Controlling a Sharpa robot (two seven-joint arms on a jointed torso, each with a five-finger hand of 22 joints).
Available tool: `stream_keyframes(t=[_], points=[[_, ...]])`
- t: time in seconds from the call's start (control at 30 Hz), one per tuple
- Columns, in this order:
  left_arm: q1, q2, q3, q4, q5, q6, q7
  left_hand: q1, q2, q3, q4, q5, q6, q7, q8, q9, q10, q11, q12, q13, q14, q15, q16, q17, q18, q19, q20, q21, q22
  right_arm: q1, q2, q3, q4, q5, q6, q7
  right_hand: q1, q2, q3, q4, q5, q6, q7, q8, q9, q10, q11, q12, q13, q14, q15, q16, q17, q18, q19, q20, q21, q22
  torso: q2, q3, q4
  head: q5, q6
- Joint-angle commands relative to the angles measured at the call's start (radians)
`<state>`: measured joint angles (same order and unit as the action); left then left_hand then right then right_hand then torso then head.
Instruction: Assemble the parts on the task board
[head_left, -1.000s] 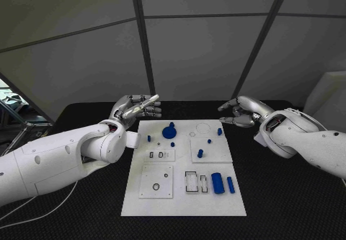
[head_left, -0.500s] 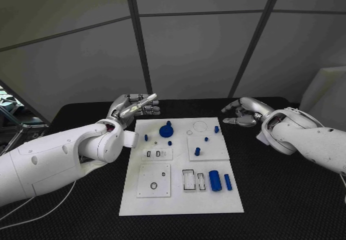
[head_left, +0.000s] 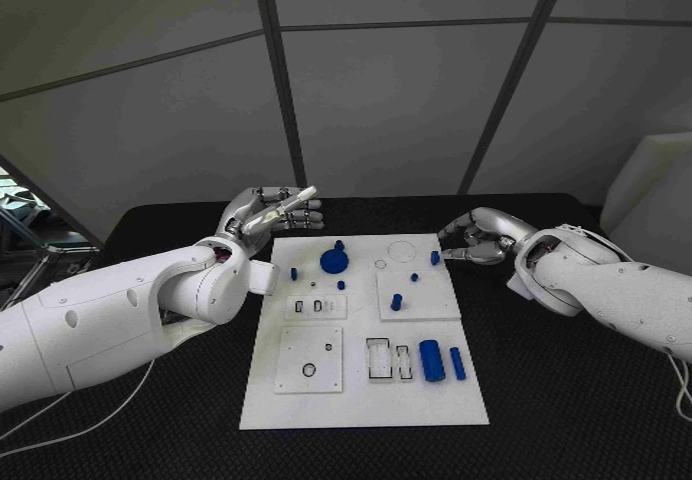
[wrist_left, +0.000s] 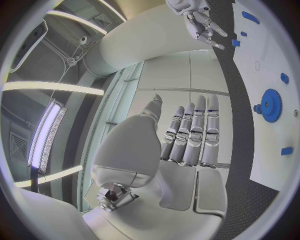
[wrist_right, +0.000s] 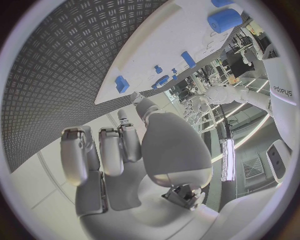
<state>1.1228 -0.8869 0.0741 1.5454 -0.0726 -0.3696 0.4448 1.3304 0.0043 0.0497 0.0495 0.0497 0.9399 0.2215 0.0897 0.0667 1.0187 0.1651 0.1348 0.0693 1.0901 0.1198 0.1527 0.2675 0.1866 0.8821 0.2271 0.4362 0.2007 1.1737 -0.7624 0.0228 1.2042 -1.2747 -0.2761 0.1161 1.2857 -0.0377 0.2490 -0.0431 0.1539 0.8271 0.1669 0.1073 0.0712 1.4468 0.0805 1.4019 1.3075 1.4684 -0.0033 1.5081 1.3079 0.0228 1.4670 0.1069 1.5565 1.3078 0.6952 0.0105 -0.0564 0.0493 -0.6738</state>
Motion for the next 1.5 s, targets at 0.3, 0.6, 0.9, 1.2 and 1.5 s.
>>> stream_keyframes(t=[0.3, 0.6, 0.9, 1.2, 1.5], points=[[0.001, 0.003, 0.001, 0.000, -0.004, 0.015, 0.015, 0.001, 0.009, -0.002, -0.003, 0.004, 0.005, 0.001, -0.006, -0.001, 0.001, 0.004, -0.006, -0.001, -0.004, 0.000, -0.005, 0.002, -0.006, -0.008, -0.002, -0.003, -0.002, -0.003, 0.022, 0.001, -0.025, -0.002, 0.051, -0.004, 0.008, 0.005, -0.007, 0.008, -0.023, 0.002, 0.000, 0.003, 0.001, 0.003, -0.002, -0.001, 0.096, 0.074, 0.009, 0.003, 0.134, -0.016, 0.082, 0.009, 0.001, 0.234, 0.000, 0.0001, -0.0009, -0.002, -0.001], [0.001, 0.004, 0.001, 0.000, -0.004, 0.013, 0.013, 0.002, 0.011, -0.002, -0.003, 0.004, 0.004, 0.001, -0.007, -0.001, 0.000, 0.005, -0.007, -0.001, -0.004, 0.001, -0.006, 0.002, -0.006, -0.007, -0.001, -0.003, -0.002, -0.008, 0.043, 0.001, -0.044, -0.006, 0.054, -0.014, 0.010, 0.011, -0.008, 0.010, -0.028, 0.009, 0.000, 0.006, 0.002, 0.004, -0.001, 0.000, 0.097, 0.074, 0.009, 0.003, 0.135, -0.016, 0.083, 0.009, 0.001, 0.234, 0.000, 0.0007, -0.0016, 0.001, -0.001], [0.001, 0.004, 0.001, 0.000, -0.004, 0.012, 0.012, 0.002, 0.012, -0.001, -0.003, 0.004, 0.003, 0.002, -0.007, -0.001, -0.001, 0.005, -0.007, -0.002, -0.003, 0.001, -0.006, 0.003, -0.005, -0.006, -0.001, -0.002, -0.002, -0.014, 0.060, 0.001, -0.064, -0.012, 0.058, -0.022, 0.015, 0.019, -0.008, 0.011, -0.026, 0.029, 0.000, 0.017, 0.005, 0.005, -0.002, 0.002, 0.099, 0.074, 0.009, 0.004, 0.136, -0.016, 0.083, 0.009, 0.002, 0.235, 0.000, 0.0009, -0.0018, 0.004, -0.003], [0.002, 0.002, 0.001, 0.001, -0.004, 0.012, 0.011, 0.003, 0.013, -0.001, -0.003, 0.004, 0.003, 0.002, -0.008, -0.001, -0.001, 0.006, -0.008, -0.002, -0.003, 0.001, -0.006, 0.003, -0.005, -0.005, -0.001, -0.002, -0.002, -0.017, 0.071, 0.001, -0.079, -0.019, 0.063, -0.029, 0.017, 0.025, -0.008, 0.012, -0.024, 0.044, -0.001, 0.023, 0.007, 0.008, -0.002, 0.005, 0.103, 0.075, 0.008, 0.004, 0.137, -0.016, 0.084, 0.009, 0.002, 0.236, 0.000, 0.0020, -0.0028, 0.006, -0.004], [0.002, 0.002, 0.001, 0.000, -0.004, 0.012, 0.011, 0.003, 0.013, -0.001, -0.003, 0.004, 0.003, 0.002, -0.008, -0.001, -0.002, 0.006, -0.008, -0.002, -0.003, 0.001, -0.007, 0.003, -0.005, -0.004, -0.001, -0.002, -0.002, -0.017, 0.076, 0.001, -0.085, -0.021, 0.065, -0.035, 0.018, 0.033, -0.007, 0.014, -0.023, 0.062, -0.001, 0.030, 0.008, 0.012, -0.003, 0.009, 0.106, 0.075, 0.007, 0.005, 0.139, -0.017, 0.086, 0.009, 0.003, 0.239, 0.000, 0.0019, -0.0029, 0.008, -0.001]])
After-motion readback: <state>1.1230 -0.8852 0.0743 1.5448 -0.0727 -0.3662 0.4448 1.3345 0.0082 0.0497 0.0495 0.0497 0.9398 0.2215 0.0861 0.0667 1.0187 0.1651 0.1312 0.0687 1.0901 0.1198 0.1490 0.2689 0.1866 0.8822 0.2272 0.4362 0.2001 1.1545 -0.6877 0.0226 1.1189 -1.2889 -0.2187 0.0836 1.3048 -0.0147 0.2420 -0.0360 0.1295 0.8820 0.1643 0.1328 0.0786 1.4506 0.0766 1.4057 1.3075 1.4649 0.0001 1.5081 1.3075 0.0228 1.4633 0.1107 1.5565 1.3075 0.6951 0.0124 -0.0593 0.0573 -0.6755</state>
